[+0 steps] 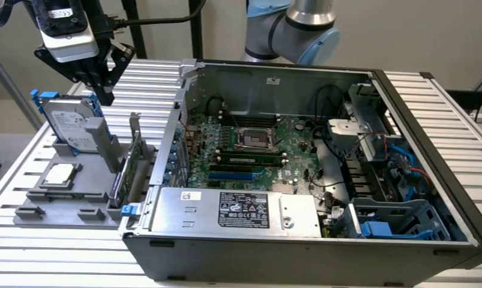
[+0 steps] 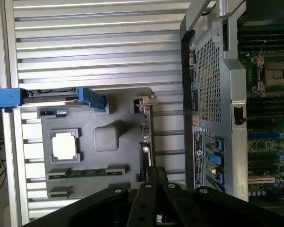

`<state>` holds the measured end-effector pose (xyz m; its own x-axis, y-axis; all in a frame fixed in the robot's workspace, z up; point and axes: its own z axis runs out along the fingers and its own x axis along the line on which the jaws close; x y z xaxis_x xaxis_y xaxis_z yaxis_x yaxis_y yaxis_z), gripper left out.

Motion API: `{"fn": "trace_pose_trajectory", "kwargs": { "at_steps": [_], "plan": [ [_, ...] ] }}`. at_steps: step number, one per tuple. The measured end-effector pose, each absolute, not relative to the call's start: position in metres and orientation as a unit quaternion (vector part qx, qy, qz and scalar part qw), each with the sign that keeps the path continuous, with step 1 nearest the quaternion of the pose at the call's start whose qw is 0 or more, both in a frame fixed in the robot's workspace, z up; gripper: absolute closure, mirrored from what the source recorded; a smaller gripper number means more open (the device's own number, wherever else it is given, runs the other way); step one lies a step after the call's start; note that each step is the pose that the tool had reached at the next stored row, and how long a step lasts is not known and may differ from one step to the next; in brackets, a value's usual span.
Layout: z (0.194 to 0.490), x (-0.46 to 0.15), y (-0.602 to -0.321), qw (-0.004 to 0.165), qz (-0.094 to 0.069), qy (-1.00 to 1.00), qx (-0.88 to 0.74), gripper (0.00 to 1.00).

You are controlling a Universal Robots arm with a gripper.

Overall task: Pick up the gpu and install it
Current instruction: 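Pick up the gpu and move the gpu toward the slot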

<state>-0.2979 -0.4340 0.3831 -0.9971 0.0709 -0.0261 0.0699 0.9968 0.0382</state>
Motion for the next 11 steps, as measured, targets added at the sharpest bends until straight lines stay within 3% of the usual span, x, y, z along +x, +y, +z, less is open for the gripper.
{"fn": "trace_pose_trajectory", "kwargs": {
  "at_steps": [6, 7, 9, 10, 11],
  "plan": [
    [0.3831, -0.298, -0.434, 0.014, 0.019, 0.999, 0.035, 0.76],
    [0.3831, -0.2979, -0.434, 0.014, 0.019, 0.999, 0.035, 0.64],
    [0.3831, -0.2979, -0.434, 0.014, 0.019, 0.999, 0.035, 0.64],
    [0.3831, -0.298, -0.434, 0.014, 0.019, 0.999, 0.035, 0.58],
    [0.3831, -0.2982, -0.434, 0.014, 0.019, 0.999, 0.035, 0.58]
  ]
}}
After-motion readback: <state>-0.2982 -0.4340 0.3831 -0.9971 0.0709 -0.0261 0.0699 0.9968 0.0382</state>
